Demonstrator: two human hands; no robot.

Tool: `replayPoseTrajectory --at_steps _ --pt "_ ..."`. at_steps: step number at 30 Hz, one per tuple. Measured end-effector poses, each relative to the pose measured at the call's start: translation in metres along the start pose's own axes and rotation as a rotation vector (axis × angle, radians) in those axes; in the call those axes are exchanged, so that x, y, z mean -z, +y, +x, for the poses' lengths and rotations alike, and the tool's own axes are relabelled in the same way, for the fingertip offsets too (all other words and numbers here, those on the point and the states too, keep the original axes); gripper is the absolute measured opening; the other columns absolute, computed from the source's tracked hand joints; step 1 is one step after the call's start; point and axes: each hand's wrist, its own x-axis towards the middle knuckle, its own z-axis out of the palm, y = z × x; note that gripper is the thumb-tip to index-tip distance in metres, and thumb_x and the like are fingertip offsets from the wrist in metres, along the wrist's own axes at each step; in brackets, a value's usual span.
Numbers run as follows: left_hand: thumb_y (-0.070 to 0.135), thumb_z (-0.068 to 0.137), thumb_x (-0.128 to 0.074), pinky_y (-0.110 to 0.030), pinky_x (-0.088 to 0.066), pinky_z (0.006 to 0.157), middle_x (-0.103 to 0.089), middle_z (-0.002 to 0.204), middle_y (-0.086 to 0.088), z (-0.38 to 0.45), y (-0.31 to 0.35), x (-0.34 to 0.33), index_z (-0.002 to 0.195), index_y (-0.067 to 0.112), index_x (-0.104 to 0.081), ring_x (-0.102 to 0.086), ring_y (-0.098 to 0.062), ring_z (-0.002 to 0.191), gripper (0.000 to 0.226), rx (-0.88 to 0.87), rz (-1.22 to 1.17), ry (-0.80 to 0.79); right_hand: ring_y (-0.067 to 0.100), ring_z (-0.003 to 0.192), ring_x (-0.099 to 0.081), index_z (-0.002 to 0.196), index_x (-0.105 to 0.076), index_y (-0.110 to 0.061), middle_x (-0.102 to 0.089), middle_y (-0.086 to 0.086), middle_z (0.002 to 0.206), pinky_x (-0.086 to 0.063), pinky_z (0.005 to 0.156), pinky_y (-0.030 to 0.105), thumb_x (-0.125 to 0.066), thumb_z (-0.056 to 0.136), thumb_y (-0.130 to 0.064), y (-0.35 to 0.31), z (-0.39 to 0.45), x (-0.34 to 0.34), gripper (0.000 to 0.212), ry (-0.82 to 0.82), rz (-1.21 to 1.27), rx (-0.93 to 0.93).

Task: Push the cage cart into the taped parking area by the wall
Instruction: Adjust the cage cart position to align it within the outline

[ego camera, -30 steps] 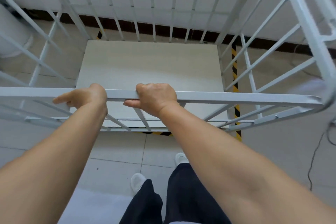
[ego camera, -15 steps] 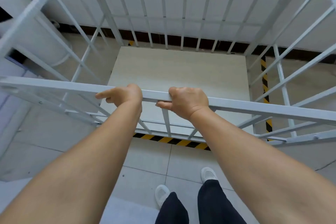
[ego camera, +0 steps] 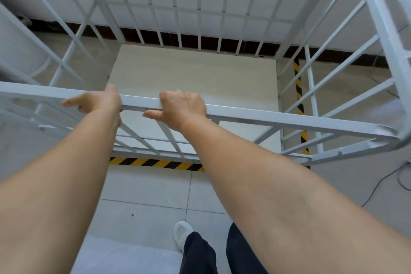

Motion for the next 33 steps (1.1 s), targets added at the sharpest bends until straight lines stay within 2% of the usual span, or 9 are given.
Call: replayPoseTrajectory --at_steps 3,10,13,16,20,23,26,30,33 --pt "0.035 0.087 -0.055 -0.042 -0.038 0.100 -0.021 0.153 0.010 -0.039 -0.005 -0.002 0.149 0.024 0.015 -0.048 -0.025 0.119 0.095 0.057 -0.117 -0.072 0.018 0.070 -0.050 0.084 -0.047 -0.022 -0.049 -0.005 0.069 -0.035 0.058 0.031 -0.046 0.087 -0.066 0.004 0.002 0.004 0.044 -0.043 0.054 0.030" --pt "0.025 0.085 -0.064 -0.045 -0.043 0.097 -0.017 0.152 -0.002 -0.133 -0.015 -0.013 0.150 0.017 0.014 -0.044 -0.029 0.122 0.102 -0.042 -0.095 -0.085 0.024 0.078 -0.051 0.090 -0.048 -0.020 -0.053 -0.001 0.082 -0.035 0.058 0.030 -0.047 0.092 -0.052 0.030 -0.013 0.016 0.032 -0.120 0.113 0.066" --pt "0.030 0.086 -0.062 -0.032 -0.037 0.089 -0.014 0.150 -0.009 -0.156 -0.025 -0.014 0.151 0.010 0.004 -0.037 -0.027 0.124 0.095 -0.186 0.087 -0.051 0.023 0.077 -0.052 0.089 -0.049 -0.021 -0.054 -0.002 0.080 -0.032 0.054 0.030 -0.049 0.091 -0.053 0.057 -0.031 0.021 0.033 -0.135 0.104 0.016" --pt "0.031 0.088 -0.058 -0.036 -0.027 0.109 -0.004 0.153 -0.015 -0.193 -0.045 -0.018 0.150 0.014 -0.013 -0.019 -0.033 0.135 0.078 -0.472 0.360 -0.083 0.022 0.075 -0.053 0.087 -0.054 -0.019 -0.058 -0.002 0.077 -0.032 0.054 0.030 -0.046 0.091 -0.053 0.087 -0.057 0.030 0.036 -0.103 0.149 -0.028" --pt "0.031 0.096 -0.042 -0.045 -0.006 0.116 -0.012 0.154 -0.009 -0.257 -0.075 -0.030 0.141 0.020 -0.040 0.000 -0.032 0.143 0.046 -0.771 0.576 -0.295 0.024 0.089 -0.056 0.096 -0.064 -0.019 -0.066 -0.001 0.089 -0.040 0.080 0.034 -0.037 0.094 -0.047 0.135 -0.091 0.043 0.039 -0.076 0.132 -0.070" --pt "0.032 0.100 -0.035 -0.045 0.001 0.115 -0.033 0.148 -0.004 -0.298 -0.092 -0.050 0.129 0.023 -0.055 -0.004 -0.027 0.145 0.036 -0.967 0.693 -0.432 0.025 0.089 -0.058 0.088 -0.067 -0.020 -0.068 -0.001 0.084 -0.040 0.088 0.037 -0.035 0.092 -0.043 0.189 -0.115 0.051 0.039 -0.057 0.090 -0.089" --pt "0.034 0.100 -0.032 -0.047 0.001 0.115 -0.047 0.138 0.000 -0.340 -0.103 -0.077 0.122 0.023 -0.059 -0.009 -0.027 0.144 0.036 -1.033 0.817 -0.524 0.026 0.088 -0.058 0.083 -0.068 -0.020 -0.067 0.002 0.082 -0.039 0.086 0.037 -0.036 0.092 -0.038 0.249 -0.137 0.063 0.037 0.003 0.018 -0.154" --pt "0.036 0.101 -0.026 -0.050 -0.002 0.114 -0.058 0.125 0.000 -0.401 -0.114 -0.116 0.111 0.022 -0.063 -0.027 -0.028 0.136 0.041 -1.108 0.981 -0.597 0.025 0.114 -0.047 0.110 -0.066 -0.025 -0.059 0.002 0.117 -0.031 0.098 0.040 -0.043 0.091 -0.037 0.330 -0.167 0.080 0.032 0.153 -0.219 -0.303" --pt "0.039 0.100 -0.025 -0.049 -0.011 0.111 -0.064 0.107 0.001 -0.440 -0.121 -0.141 0.102 0.022 -0.064 -0.046 -0.026 0.115 0.043 -1.200 1.041 -0.663 0.026 0.127 -0.029 0.123 -0.052 -0.023 -0.040 0.004 0.135 -0.020 0.105 0.039 -0.054 0.086 -0.032 0.380 -0.193 0.082 0.039 0.244 -0.203 -0.468"
